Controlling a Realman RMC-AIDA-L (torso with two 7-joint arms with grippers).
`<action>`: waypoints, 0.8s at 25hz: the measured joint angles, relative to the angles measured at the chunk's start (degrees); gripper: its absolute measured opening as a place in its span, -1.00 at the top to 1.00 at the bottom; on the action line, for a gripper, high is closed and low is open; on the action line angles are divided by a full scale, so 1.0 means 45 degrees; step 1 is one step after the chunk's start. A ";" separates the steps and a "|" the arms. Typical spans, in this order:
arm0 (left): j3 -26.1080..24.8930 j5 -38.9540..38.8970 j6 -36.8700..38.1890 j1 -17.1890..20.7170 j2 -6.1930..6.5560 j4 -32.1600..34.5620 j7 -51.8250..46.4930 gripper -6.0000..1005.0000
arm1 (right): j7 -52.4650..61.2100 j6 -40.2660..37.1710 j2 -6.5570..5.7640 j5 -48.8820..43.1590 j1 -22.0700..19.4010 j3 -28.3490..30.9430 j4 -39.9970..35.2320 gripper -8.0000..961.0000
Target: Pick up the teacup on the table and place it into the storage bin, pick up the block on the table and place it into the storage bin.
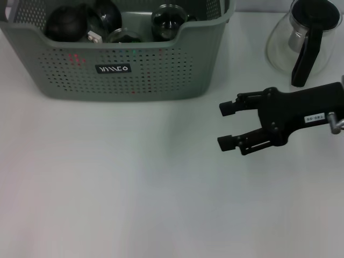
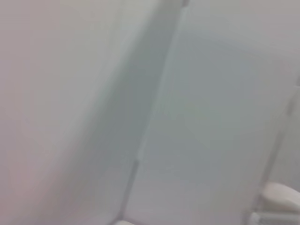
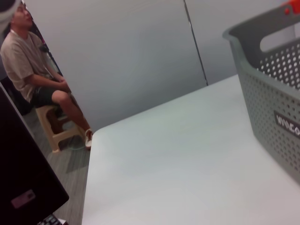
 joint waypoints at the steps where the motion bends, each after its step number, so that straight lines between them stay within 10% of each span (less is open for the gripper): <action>1: 0.0008 -0.0078 0.0464 0.0128 -0.0044 0.0004 0.0203 -0.75 | -0.0074 -0.0076 -0.0026 0.0000 -0.0026 0.0115 -0.0002 -0.96; 10: 0.1858 0.1719 0.1163 0.2270 -0.1115 -0.0480 0.4277 -0.75 | -0.1284 -0.0382 -0.0060 -0.0020 -0.0138 0.0584 0.0667 -0.96; 20: 0.1788 0.3241 -0.0831 0.3670 -0.1767 -0.2942 0.7449 -0.74 | -0.4424 0.1251 0.0740 0.0010 -0.0045 0.0501 0.1960 -0.96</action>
